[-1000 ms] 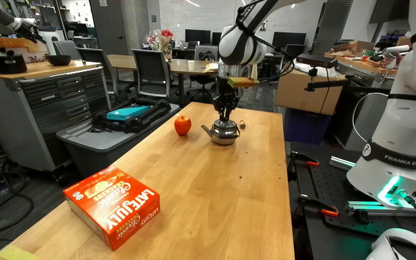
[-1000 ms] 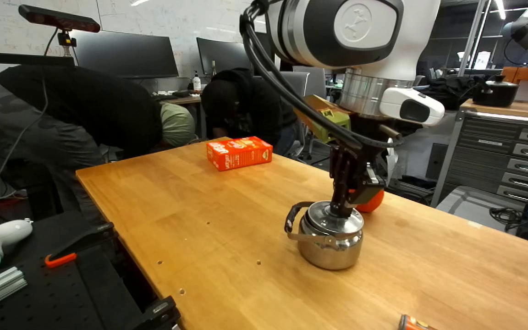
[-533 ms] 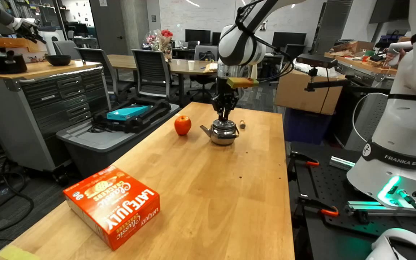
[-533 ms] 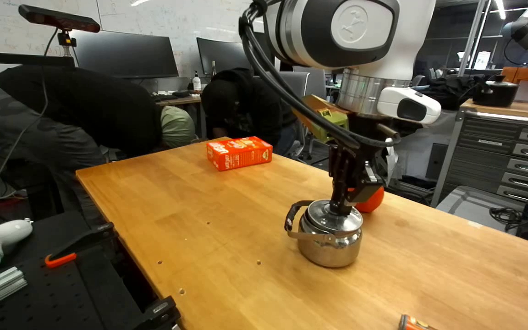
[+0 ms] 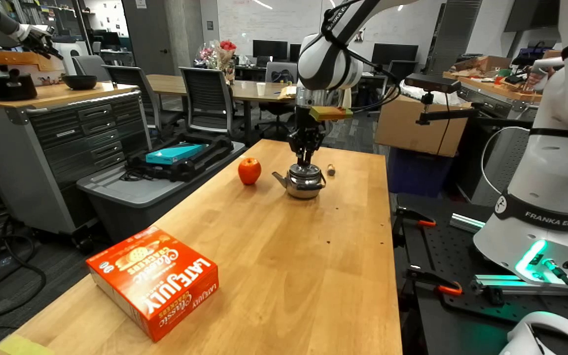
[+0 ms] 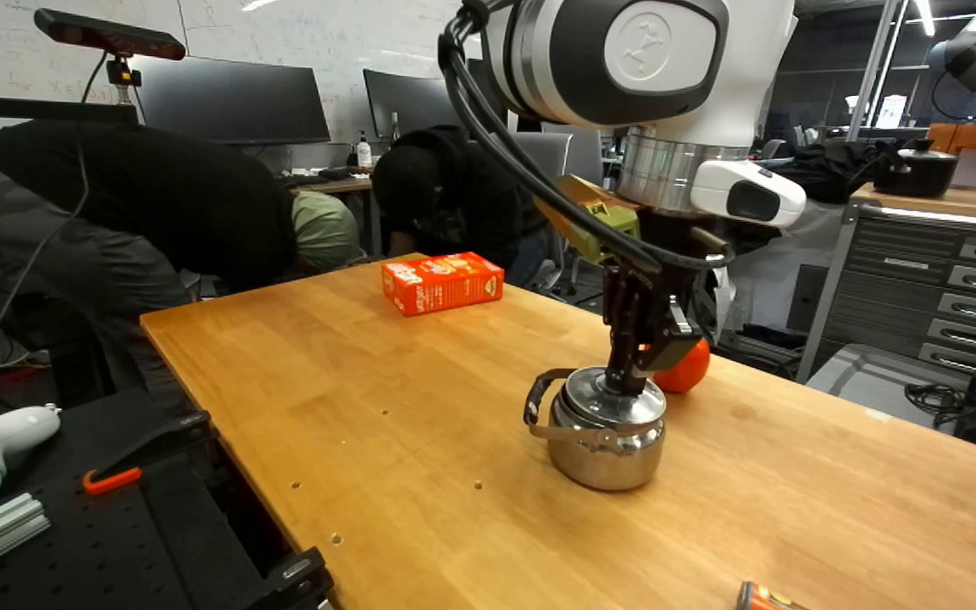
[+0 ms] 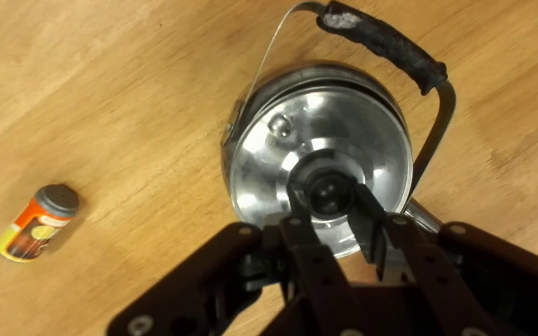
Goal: Pick up the lid and put it on the kettle
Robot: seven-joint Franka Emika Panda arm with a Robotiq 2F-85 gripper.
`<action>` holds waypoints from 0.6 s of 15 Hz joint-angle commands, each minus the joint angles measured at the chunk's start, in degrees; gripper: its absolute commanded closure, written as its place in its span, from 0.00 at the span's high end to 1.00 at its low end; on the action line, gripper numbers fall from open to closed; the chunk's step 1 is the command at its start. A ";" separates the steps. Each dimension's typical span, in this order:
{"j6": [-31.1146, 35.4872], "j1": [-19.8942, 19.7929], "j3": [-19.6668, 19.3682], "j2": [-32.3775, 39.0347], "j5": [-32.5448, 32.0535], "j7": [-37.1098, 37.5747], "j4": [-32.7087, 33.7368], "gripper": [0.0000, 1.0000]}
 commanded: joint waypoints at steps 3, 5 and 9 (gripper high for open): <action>1.36 1.27 -0.40 -0.17 -1.98 0.15 -1.23 0.07; 1.40 1.63 -0.44 0.11 -3.01 0.35 -1.19 0.07; 1.56 2.38 -0.26 0.14 -4.88 0.35 -1.62 0.07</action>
